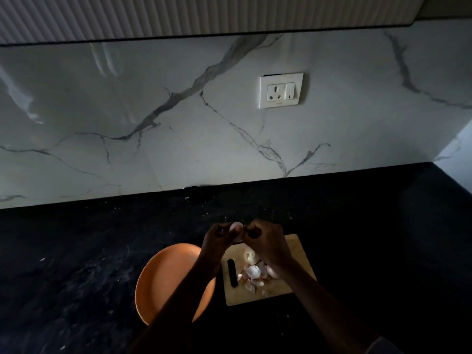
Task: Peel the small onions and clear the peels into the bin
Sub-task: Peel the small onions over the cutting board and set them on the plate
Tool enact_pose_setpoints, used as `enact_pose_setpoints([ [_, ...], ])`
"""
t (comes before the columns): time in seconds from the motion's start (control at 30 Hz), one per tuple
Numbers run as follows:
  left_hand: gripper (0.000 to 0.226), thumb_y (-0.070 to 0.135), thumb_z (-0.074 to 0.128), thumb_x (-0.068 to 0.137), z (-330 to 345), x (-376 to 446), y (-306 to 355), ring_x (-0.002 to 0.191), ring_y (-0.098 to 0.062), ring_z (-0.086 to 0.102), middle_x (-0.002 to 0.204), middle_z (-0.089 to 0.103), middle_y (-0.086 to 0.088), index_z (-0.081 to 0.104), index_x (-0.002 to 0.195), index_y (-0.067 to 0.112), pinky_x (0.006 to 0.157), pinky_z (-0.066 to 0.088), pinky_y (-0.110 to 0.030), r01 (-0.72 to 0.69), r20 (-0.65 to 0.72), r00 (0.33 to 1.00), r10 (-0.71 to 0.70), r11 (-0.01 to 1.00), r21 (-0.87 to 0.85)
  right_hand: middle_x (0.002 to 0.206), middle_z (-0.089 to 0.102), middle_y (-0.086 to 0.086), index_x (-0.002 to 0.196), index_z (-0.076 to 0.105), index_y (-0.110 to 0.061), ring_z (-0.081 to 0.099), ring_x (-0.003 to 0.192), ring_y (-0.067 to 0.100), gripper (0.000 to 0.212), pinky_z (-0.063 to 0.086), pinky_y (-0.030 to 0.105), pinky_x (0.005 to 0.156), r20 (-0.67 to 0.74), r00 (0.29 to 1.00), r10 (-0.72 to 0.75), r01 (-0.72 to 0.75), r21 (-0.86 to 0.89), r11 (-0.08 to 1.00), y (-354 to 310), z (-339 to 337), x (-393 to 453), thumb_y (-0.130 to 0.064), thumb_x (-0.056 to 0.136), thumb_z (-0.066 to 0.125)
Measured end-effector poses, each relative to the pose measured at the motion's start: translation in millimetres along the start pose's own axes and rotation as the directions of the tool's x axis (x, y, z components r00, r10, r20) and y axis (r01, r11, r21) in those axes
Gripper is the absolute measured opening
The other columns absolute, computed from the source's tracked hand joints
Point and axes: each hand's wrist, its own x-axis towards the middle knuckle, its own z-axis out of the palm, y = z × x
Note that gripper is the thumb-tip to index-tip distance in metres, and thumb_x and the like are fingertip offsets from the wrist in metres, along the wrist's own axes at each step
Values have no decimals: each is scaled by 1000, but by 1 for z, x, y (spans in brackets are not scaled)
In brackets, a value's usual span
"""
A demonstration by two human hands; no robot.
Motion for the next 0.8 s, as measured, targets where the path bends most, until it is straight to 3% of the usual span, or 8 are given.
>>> enact_pose_setpoints([
  [0.17,12,12,70,89,-1,-2,1,90,-27,70,96,75,-16,73,99,6,79,57,-32,64,-54,996,-64,998,-8,70,70,-3,80,71,-12,66,65,9,21,52,33,59,69,998,-14,16,-35,999,2,1,0,-30,89,74],
  [0.33,54,40,84,74,-1,0,-1,99,-33,71,105,73,-21,70,110,2,84,56,-40,77,-67,995,-78,997,-6,70,69,-4,80,71,-14,66,64,9,15,53,36,58,46,999,10,-7,-63,998,3,5,1,-27,87,75],
  [0.47,47,34,79,75,2,-1,0,92,-28,71,100,74,-23,71,106,0,76,56,-32,63,-70,996,-63,998,3,70,69,-7,77,70,-16,65,63,6,15,50,24,53,-21,999,41,-42,-63,997,2,8,0,-25,83,80],
  [0.57,53,34,86,75,5,-1,1,92,-32,71,98,72,-26,69,106,-5,81,59,-40,34,-59,998,-35,999,-9,66,64,-12,75,66,-17,64,65,-1,19,41,9,52,-40,999,10,-12,-56,998,-1,6,-1,-23,81,83],
  [0.7,36,32,77,79,5,-3,5,90,-30,70,93,73,-23,74,98,2,87,57,-47,30,-20,999,-30,999,-18,66,63,-13,75,66,-17,63,66,-3,20,40,7,52,-64,998,-13,9,-61,998,-1,5,-3,-22,79,85],
  [0.8,54,41,78,78,4,-3,6,95,-34,69,100,70,-29,71,106,-5,90,55,-50,19,15,1000,-19,1000,3,66,65,-9,74,65,-16,65,67,6,21,41,8,51,-79,996,-39,35,-54,998,0,7,-3,-19,79,85],
])
